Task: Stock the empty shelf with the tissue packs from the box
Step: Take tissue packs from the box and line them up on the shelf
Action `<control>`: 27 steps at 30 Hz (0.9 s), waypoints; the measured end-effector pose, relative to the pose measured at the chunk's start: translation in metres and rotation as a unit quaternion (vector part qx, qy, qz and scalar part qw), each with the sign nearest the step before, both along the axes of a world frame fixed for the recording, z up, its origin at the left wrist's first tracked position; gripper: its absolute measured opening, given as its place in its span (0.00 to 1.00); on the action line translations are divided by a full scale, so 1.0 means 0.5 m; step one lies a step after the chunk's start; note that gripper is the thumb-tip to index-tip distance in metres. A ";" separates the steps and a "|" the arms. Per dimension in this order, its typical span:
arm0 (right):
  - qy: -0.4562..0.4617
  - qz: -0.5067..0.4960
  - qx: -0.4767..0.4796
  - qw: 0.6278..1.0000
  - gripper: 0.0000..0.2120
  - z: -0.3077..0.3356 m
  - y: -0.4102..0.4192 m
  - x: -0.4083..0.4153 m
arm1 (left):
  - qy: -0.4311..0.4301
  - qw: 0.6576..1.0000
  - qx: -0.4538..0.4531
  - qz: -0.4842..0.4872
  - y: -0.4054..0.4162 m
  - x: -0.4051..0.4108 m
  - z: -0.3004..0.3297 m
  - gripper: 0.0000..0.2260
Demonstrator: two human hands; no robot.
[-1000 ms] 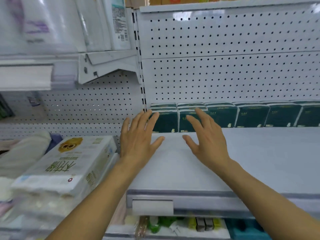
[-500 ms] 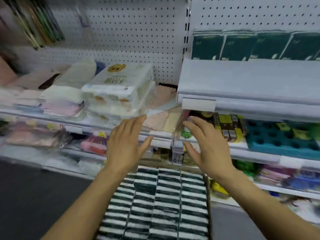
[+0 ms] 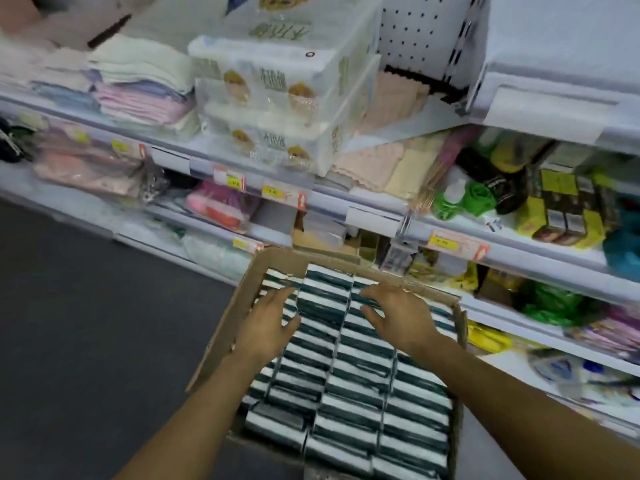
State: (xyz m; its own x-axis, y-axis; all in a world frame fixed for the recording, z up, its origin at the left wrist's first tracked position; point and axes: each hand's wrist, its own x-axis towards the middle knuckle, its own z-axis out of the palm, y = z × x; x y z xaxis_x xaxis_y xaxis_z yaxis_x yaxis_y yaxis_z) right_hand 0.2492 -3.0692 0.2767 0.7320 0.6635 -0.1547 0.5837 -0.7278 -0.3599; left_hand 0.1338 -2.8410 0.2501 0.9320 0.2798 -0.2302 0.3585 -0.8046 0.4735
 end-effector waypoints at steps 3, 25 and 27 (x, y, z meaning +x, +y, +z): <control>0.012 0.015 -0.018 1.000 0.11 -0.067 0.036 0.043 | 0.029 1.000 -0.006 0.003 0.013 0.022 -0.082 0.26; -0.023 0.084 -0.155 0.984 0.24 -0.234 0.145 0.115 | 0.014 0.996 -0.058 0.060 0.028 0.105 -0.217 0.21; -0.043 0.102 -0.172 0.979 0.23 -0.234 0.150 0.117 | 0.004 0.996 -0.070 0.063 0.030 0.104 -0.218 0.21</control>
